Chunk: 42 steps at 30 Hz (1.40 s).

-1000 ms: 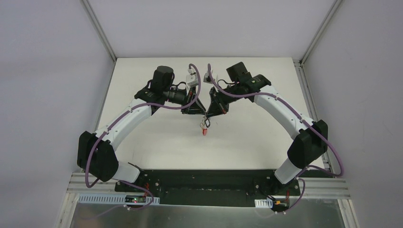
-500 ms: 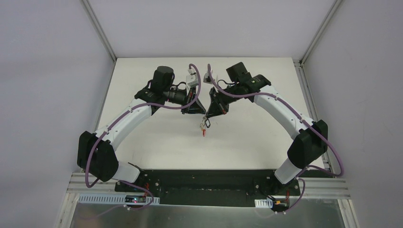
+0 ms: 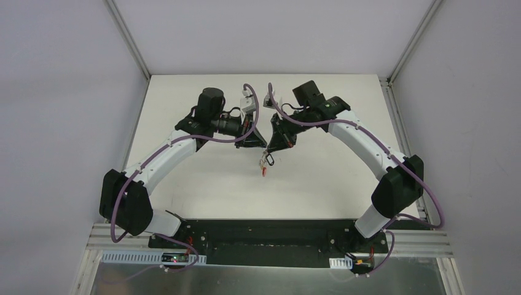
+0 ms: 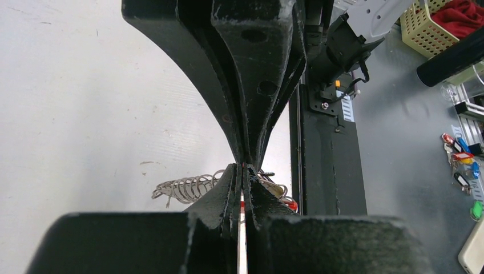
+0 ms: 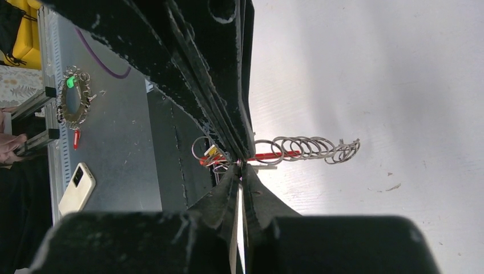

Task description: Put the keys on the keyring

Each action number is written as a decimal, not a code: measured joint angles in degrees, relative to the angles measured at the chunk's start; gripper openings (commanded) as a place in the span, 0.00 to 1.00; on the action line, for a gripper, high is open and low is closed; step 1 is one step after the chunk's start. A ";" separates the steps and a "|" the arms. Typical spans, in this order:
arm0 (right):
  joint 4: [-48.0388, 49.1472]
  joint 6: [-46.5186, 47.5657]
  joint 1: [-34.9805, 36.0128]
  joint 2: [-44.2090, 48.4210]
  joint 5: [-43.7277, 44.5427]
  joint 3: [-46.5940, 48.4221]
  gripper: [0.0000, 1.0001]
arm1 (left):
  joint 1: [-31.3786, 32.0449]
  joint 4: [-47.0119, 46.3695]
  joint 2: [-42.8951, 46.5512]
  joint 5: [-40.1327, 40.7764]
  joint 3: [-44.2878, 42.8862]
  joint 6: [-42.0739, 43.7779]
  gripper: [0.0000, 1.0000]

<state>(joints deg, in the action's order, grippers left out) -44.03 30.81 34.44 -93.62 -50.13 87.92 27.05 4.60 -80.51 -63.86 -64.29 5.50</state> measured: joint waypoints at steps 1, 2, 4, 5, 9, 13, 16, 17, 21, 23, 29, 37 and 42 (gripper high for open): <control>0.00 -0.07 -0.11 0.00 0.02 0.00 0.11 | -0.02 -0.63 0.07 0.00 0.28 -0.48 0.00; 0.02 -0.13 -0.22 0.00 0.02 0.00 0.14 | -0.04 -1.51 0.17 0.02 0.63 -1.22 0.00; 0.61 -0.48 -0.70 0.00 -0.26 0.00 0.18 | -0.09 -3.82 0.35 0.07 1.62 -3.76 0.00; 1.22 -0.66 -0.98 0.02 -0.48 0.00 0.20 | -0.09 -4.96 0.37 0.04 2.19 -5.14 0.00; 2.40 -0.92 -2.38 0.63 -1.51 -0.57 0.23 | -0.48 -9.81 0.37 0.09 3.89 -10.08 0.00; 3.32 -1.16 -3.76 2.14 -2.47 -1.64 0.24 | -0.90 -14.40 0.37 0.02 4.44 -14.62 0.00; 3.91 -1.16 -4.55 3.19 -3.45 -2.58 0.25 | -1.27 -17.51 0.39 0.00 4.76 -17.25 0.00; 4.09 -1.16 -4.96 3.98 -4.46 -3.48 0.25 | -1.64 -19.34 0.39 0.00 5.07 -19.06 0.00; 4.81 -1.16 -5.01 4.35 -5.68 -4.26 0.22 | -1.73 -21.64 0.39 0.00 5.22 -21.70 0.00; 5.18 -1.29 -5.01 4.39 -6.27 -4.79 0.22 | -1.99 -23.74 0.39 -0.02 5.27 -23.45 0.00; 6.93 -2.82 -5.01 4.39 -6.78 -5.11 0.20 | -2.01 -29.00 0.39 -0.11 6.60 -27.50 0.00; 8.31 -4.04 -4.37 4.28 -7.19 -5.11 0.19 | -2.03 -31.50 0.37 -0.11 7.08 -30.03 0.00; 8.46 -4.02 -3.67 4.20 -6.67 -5.35 0.17 | -2.38 -33.79 0.37 -0.17 7.10 -32.11 0.00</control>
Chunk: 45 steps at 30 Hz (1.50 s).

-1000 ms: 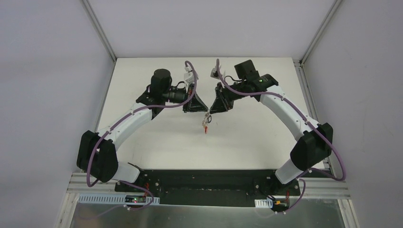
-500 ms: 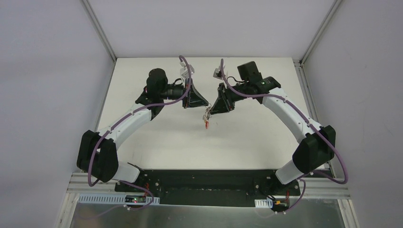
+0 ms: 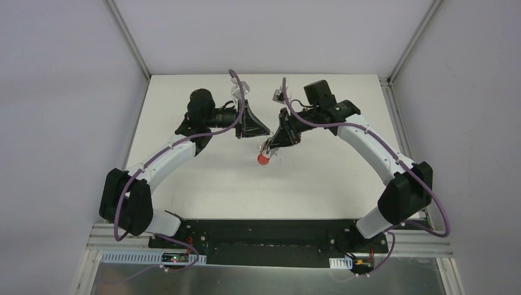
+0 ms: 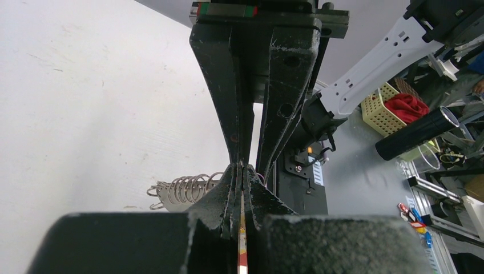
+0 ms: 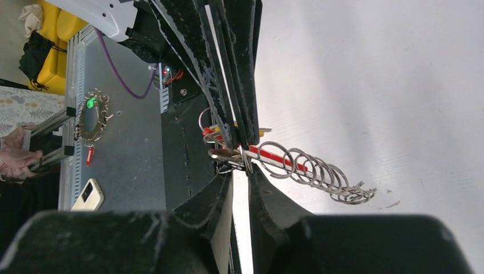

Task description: Put the keys on the keyring

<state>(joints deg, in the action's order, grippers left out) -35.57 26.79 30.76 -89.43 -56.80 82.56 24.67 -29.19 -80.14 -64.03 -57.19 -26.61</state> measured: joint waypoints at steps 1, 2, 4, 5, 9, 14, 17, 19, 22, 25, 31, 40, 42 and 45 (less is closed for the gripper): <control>0.00 0.11 0.02 0.00 0.31 0.00 0.17 | -0.04 -0.31 0.00 0.00 0.00 -0.26 0.00; 0.00 0.26 0.02 0.00 0.52 0.00 0.17 | -0.20 -0.59 0.00 0.00 0.00 -0.50 0.00; -0.04 0.48 0.02 0.00 1.07 0.00 0.17 | -0.44 -1.25 0.00 -0.02 0.00 -1.16 0.00; -0.07 0.57 -0.02 0.00 1.27 0.00 0.16 | -0.79 -1.57 -0.02 -0.04 0.00 -1.36 0.00; -0.46 1.09 -0.26 0.00 1.86 0.02 0.17 | -1.05 -2.32 -0.04 -0.15 0.00 -1.97 0.00; -1.18 1.49 -1.05 0.07 2.51 0.15 0.21 | -1.14 -3.04 -0.07 -0.63 0.07 -2.40 0.00; -1.64 1.79 -1.88 0.24 2.67 0.90 0.26 | -1.14 -3.45 -0.04 -1.31 0.55 -2.45 0.00; -1.88 1.90 -2.21 0.44 2.73 1.73 0.30 | -1.14 -3.50 -0.07 -1.66 0.96 -2.54 0.00; -1.99 1.99 -2.45 0.85 2.73 3.37 0.35 | -1.14 -3.63 -0.09 -1.90 1.22 -2.64 0.00; -1.95 1.97 -2.45 0.98 2.32 4.57 0.38 | -1.14 -4.44 -0.11 -1.97 1.70 -3.10 0.00; -1.92 1.46 -2.45 0.92 0.44 5.03 0.35 | -1.14 -7.04 -0.24 -1.99 2.29 -5.20 0.00; -0.74 -0.20 -2.40 0.28 -0.87 5.03 0.27 | -1.14 -9.55 -0.55 -1.99 2.62 -7.39 0.00; -0.59 -0.44 -2.38 0.00 -1.01 5.03 0.27 | -1.11 -9.79 -0.66 -1.99 2.62 -7.63 0.00; -0.57 -0.76 -2.27 -0.39 -1.09 5.03 0.26 | -1.11 -10.49 -0.92 -1.99 2.71 -8.20 0.00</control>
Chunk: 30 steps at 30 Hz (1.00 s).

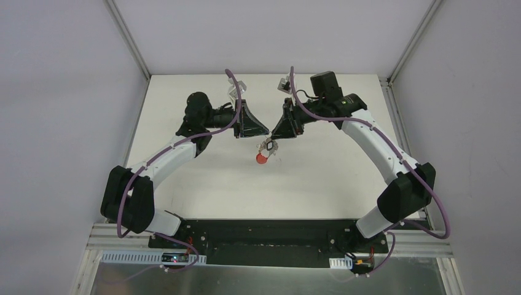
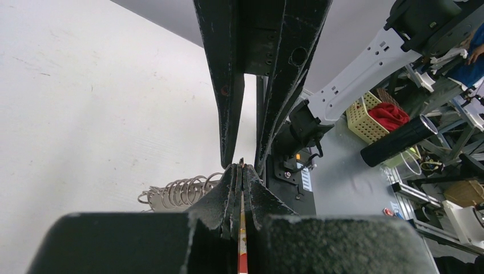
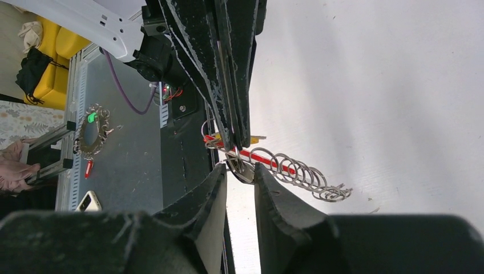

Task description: Put the keys on the keyring

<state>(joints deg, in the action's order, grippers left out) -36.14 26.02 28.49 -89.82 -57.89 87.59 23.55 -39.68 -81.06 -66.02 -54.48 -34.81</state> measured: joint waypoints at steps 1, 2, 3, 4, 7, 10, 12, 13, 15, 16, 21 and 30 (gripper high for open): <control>0.00 -0.09 0.07 -0.09 0.00 0.00 0.26 | 0.00 -0.20 -0.09 0.00 0.00 -0.24 0.00; 0.02 -0.11 0.13 -0.15 -0.02 0.00 0.26 | 0.00 -0.39 -0.20 0.00 0.00 -0.42 0.00; 0.04 -0.11 0.22 -0.24 -0.04 0.00 0.26 | 0.00 -0.50 -0.26 0.00 0.00 -0.55 0.00; 0.13 -0.11 0.33 -0.28 -0.02 0.00 0.25 | 0.00 -0.57 -0.31 0.00 0.00 -0.68 0.00; 0.39 -0.22 0.68 -0.52 -0.04 0.00 0.19 | 0.00 -0.96 -0.39 0.00 0.00 -1.09 0.00; 0.39 -0.35 0.81 -0.72 -0.11 0.00 0.04 | 0.00 -1.73 -0.48 0.00 0.00 -1.75 0.00; 0.39 -0.26 0.85 -0.81 -0.15 0.00 0.00 | 0.00 -2.05 -0.59 -0.02 0.02 -2.01 0.00; 0.33 -0.35 0.85 -0.83 -0.17 0.00 0.00 | 0.00 -2.19 -0.68 -0.02 0.02 -2.08 0.00; 0.33 -0.28 0.85 -0.83 -0.11 0.00 0.00 | -0.02 -2.60 -0.87 -0.04 0.04 -2.14 0.00; 0.31 -0.26 0.85 -0.83 -0.07 0.00 0.00 | -0.02 -2.78 -0.98 -0.11 0.07 -2.14 0.00; -0.26 0.13 0.92 -0.83 0.15 0.00 0.00 | -0.02 -2.84 -1.07 -0.87 0.07 -1.86 0.01; -5.86 4.15 3.72 -1.81 5.77 1.20 0.00 | 0.11 22.38 0.74 0.17 -4.76 19.47 0.33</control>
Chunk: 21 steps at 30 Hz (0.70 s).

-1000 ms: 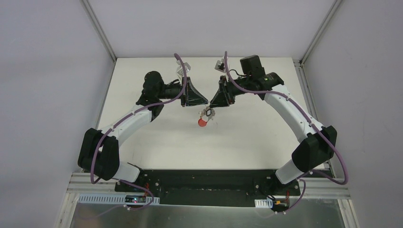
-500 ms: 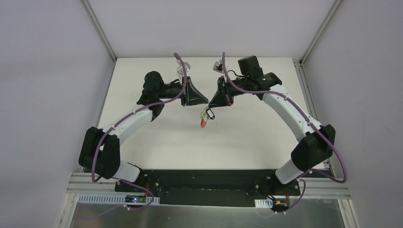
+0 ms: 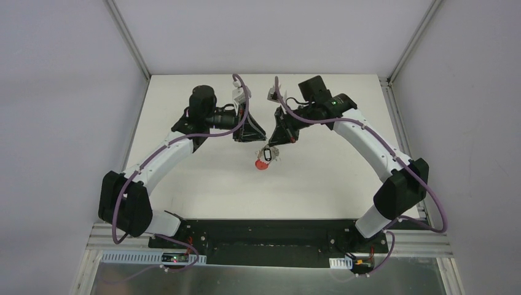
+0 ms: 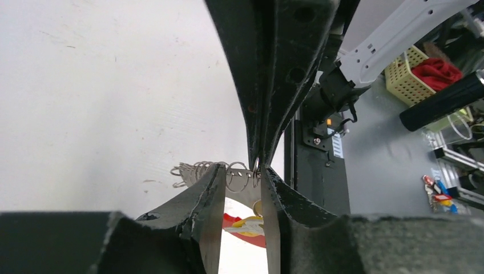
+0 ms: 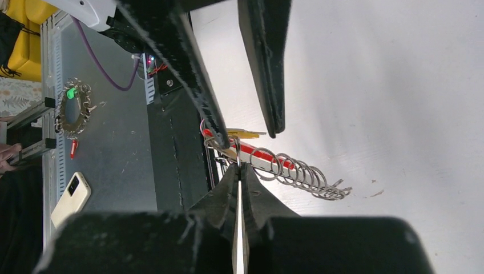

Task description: Put the keys on the keyring

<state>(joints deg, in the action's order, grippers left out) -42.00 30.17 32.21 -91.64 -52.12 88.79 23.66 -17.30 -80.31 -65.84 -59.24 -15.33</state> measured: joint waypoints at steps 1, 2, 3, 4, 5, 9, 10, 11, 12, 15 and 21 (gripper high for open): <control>-0.76 0.39 0.26 -0.44 0.46 0.46 0.00 | 0.04 3.89 0.50 0.66 -1.14 3.52 0.36; -1.46 0.66 0.50 -0.87 0.72 0.98 0.00 | 0.11 6.99 0.94 1.07 -2.03 6.34 0.37; -2.36 1.03 0.79 -1.53 0.94 1.66 0.00 | 0.35 9.53 1.38 1.60 -2.69 8.72 0.38; -2.73 1.18 0.98 -1.92 1.05 2.05 0.00 | 0.42 11.69 1.81 1.97 -3.19 10.84 0.39; -3.04 1.46 1.18 -2.38 1.20 2.36 0.00 | 0.66 13.42 2.23 2.19 -3.43 12.66 0.39; -4.20 1.92 1.75 -3.06 1.77 2.60 0.00 | 1.99 17.59 2.69 3.32 -3.52 17.00 0.40; -4.35 1.99 1.84 -3.06 1.79 2.60 0.00 | 2.34 18.40 2.67 3.48 -3.52 17.79 0.40; -4.48 2.01 1.90 -3.06 1.81 2.60 0.00 | 2.67 18.86 2.67 3.56 -3.52 18.16 0.39; -4.59 2.03 1.92 -3.06 1.81 2.60 0.00 | 2.80 19.17 2.67 3.56 -3.52 18.67 0.39; -4.79 2.05 2.08 -3.06 1.81 2.60 0.00 | 3.39 19.56 2.67 4.04 -3.52 19.39 0.36; -4.94 2.05 2.23 -3.06 1.81 2.60 0.00 | 3.41 19.54 2.62 4.79 -3.52 19.43 0.24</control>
<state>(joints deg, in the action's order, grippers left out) -46.94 32.23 34.44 -94.70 -50.30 91.39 27.07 2.24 -77.69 -61.06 -62.76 4.10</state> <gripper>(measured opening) 0.008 0.300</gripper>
